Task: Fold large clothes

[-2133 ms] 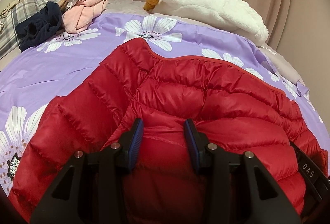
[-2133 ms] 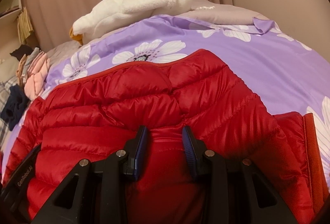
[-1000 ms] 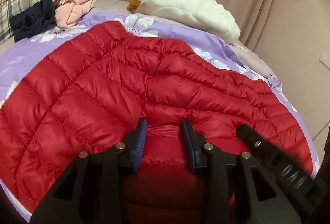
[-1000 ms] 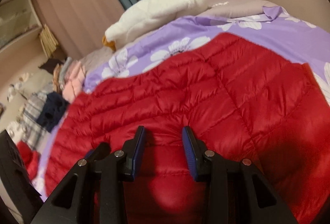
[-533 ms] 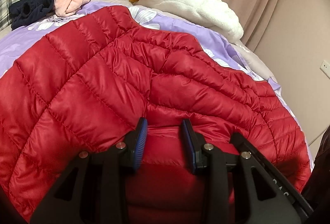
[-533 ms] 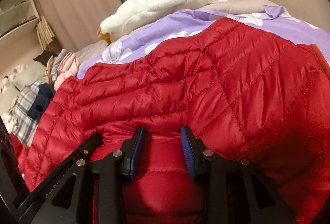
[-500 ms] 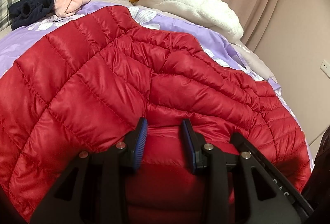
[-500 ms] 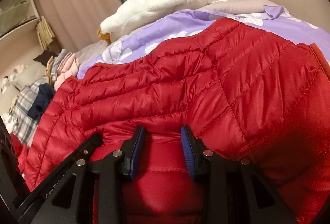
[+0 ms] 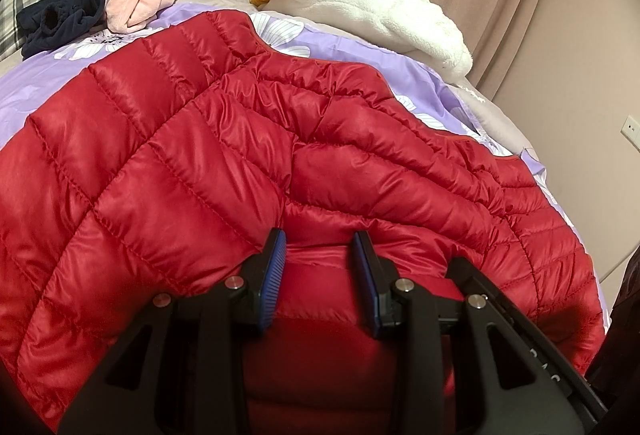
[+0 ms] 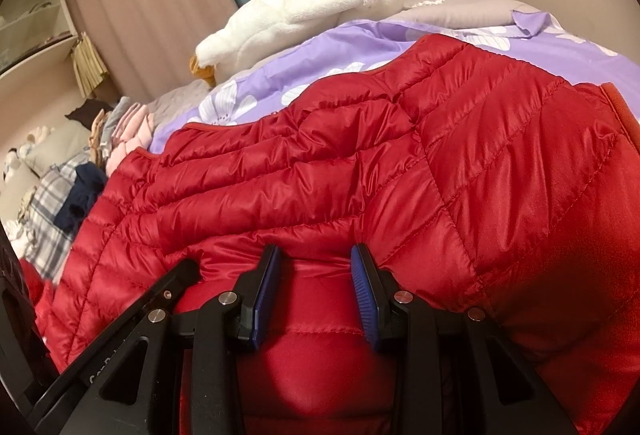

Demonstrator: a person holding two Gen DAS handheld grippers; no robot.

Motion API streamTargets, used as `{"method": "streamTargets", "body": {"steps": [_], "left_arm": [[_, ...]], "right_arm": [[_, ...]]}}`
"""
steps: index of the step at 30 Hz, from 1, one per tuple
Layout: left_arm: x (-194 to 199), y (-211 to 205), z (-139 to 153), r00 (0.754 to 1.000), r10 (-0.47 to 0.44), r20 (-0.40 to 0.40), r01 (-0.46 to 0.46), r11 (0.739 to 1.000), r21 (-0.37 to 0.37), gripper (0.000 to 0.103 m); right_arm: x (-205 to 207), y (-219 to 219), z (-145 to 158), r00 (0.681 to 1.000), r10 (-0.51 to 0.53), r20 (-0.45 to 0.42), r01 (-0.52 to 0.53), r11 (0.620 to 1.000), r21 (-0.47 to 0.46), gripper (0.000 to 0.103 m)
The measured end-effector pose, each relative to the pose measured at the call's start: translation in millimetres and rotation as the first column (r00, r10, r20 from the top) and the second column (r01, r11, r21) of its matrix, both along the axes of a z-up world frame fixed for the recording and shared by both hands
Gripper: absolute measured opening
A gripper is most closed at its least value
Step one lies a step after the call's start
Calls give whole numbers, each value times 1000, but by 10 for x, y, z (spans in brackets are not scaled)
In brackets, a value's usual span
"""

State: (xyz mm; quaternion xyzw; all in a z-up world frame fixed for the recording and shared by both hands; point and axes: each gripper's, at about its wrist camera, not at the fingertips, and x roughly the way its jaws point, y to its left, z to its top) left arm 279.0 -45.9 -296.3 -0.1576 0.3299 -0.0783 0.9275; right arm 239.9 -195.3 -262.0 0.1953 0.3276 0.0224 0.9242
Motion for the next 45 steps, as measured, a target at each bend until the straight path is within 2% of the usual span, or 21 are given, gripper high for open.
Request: {"method": "streamTargets", "body": {"steps": [18,22,24,27,29,31,33,34,35,36,38,40,45], "left_arm": [[17,2,15,1000,-4,2,4,1000,-10,36],[-95,85,151,1000,-3,-1,3,1000,-1,36],[-239,223,240,999,36,15,-36,999,-2,36],[-469,452,367,994,100,45,-102,994,45,41],[-632,640,417,982,174,76,-180,981,71,47],[-751,846,403,965,246,85,-253,964,76,49],[-752,994,303,957,287,44,-290,953,91,50],[-702,1041,209,952,307,1,-305,944,123,59],[-667,1072,118,951,308,-27,-301,944,134,71],[-635,1122,-18,953,299,-50,-292,950,110,74],[-606,1228,-173,956,275,-103,-276,961,9,77],[-600,1273,-170,958,267,-103,-272,962,-34,77],[-543,1168,-200,959,266,-100,-264,964,32,78]], "right_arm": [[-10,-15,-1,1000,1,6,-1,1000,9,35],[-31,51,122,1000,-11,-24,10,998,-56,35],[-117,34,230,999,-3,-33,0,997,-74,35],[-367,-168,398,997,-76,-16,74,993,-93,35],[-536,-328,472,988,-154,-7,151,979,-136,36],[-699,-524,499,978,-210,4,209,968,-141,36],[-805,-653,485,968,-250,8,248,958,-143,36],[-833,-677,469,966,-260,10,259,954,-149,36],[-841,-708,440,963,-268,8,266,951,-159,36],[-827,-715,393,961,-276,-5,271,947,-173,36],[-743,-682,235,959,-278,-50,263,944,-197,36],[-709,-670,104,960,-279,-38,267,945,-190,36],[-635,-709,5,961,-274,-33,265,951,-162,36]]}}
